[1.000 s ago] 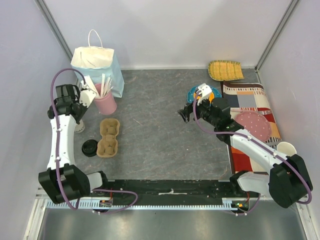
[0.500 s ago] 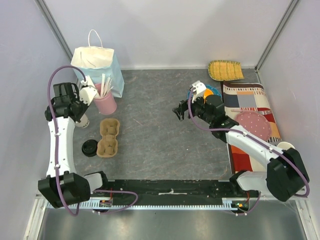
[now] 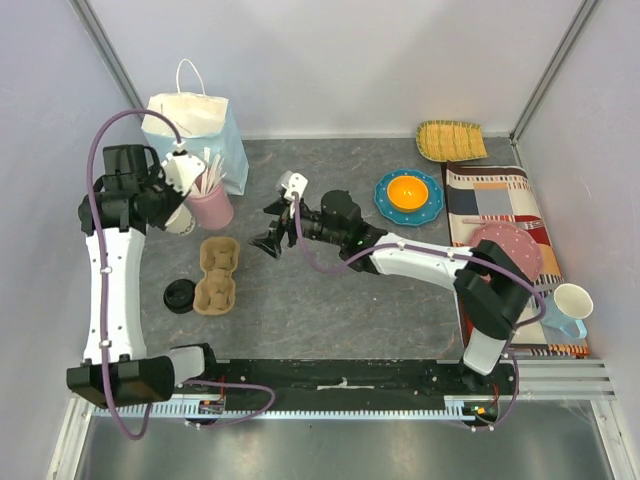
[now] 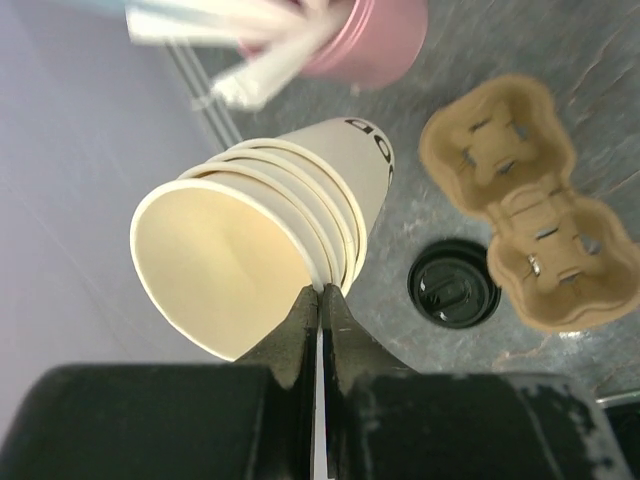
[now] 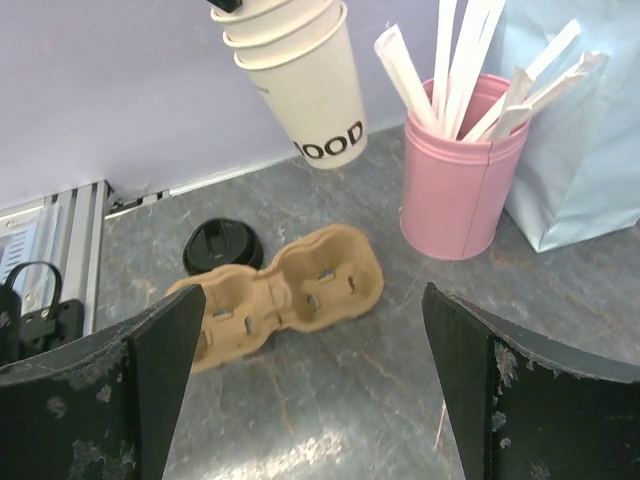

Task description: Pack the takeout coffee

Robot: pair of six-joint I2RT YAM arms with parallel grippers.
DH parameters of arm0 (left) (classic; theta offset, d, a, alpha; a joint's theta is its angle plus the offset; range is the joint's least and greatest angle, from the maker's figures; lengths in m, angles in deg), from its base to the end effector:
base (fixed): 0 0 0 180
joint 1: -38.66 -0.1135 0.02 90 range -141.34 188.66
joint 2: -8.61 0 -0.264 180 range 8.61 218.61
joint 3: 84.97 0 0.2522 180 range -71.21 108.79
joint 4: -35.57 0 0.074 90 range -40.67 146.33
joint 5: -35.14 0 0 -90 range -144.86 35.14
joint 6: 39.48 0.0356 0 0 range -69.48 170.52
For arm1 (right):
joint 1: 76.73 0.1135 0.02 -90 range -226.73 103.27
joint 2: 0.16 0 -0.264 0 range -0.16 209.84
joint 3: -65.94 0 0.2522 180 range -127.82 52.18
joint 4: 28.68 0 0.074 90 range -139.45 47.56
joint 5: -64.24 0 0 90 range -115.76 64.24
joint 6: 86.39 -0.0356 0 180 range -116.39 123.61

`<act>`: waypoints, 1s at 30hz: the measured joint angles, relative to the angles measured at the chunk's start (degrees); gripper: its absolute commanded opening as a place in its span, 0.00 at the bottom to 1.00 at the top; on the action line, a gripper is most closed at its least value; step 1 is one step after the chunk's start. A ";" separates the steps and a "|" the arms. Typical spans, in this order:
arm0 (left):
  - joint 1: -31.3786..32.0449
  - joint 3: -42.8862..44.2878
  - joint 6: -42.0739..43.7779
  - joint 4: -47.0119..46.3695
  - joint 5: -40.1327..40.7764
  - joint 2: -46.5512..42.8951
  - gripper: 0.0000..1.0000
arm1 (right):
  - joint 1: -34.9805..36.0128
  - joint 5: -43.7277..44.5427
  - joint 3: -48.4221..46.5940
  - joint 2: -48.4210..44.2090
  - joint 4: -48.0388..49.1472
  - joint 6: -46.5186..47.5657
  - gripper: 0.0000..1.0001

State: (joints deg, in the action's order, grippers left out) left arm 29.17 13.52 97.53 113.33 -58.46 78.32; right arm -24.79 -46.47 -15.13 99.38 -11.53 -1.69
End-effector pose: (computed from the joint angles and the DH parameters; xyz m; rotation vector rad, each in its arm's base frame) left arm 0.2187 0.0343 0.3999 0.8177 2.3178 0.3671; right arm 0.2430 0.3308 0.2915 -0.9355 1.4164 1.0502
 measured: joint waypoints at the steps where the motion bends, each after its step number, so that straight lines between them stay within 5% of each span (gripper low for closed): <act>1: 1.86 1.40 0.00 0.31 0.15 0.00 0.02 | -0.04 -0.26 -1.20 1.38 0.87 -0.07 0.98; 15: 25.40 3.08 -3.30 5.86 3.45 4.00 0.02 | -0.85 -1.73 -4.92 6.62 6.38 -3.32 0.98; 23: 34.73 0.98 -4.48 3.28 5.01 7.13 0.02 | -9.42 -3.93 1.60 6.82 16.09 -16.72 0.98; 26: 36.15 -0.76 -4.48 1.38 5.03 8.09 0.02 | -12.15 -3.98 3.54 7.50 18.47 -20.57 0.95; 30: 36.57 -4.31 -4.79 -2.89 5.51 8.96 0.02 | -11.87 -2.89 3.74 8.90 18.78 -26.12 0.77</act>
State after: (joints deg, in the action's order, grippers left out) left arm 65.73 9.21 92.74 110.45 -52.95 87.28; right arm -36.66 -49.35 -11.39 108.28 7.25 -27.81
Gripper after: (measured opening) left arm 0.040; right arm 0.890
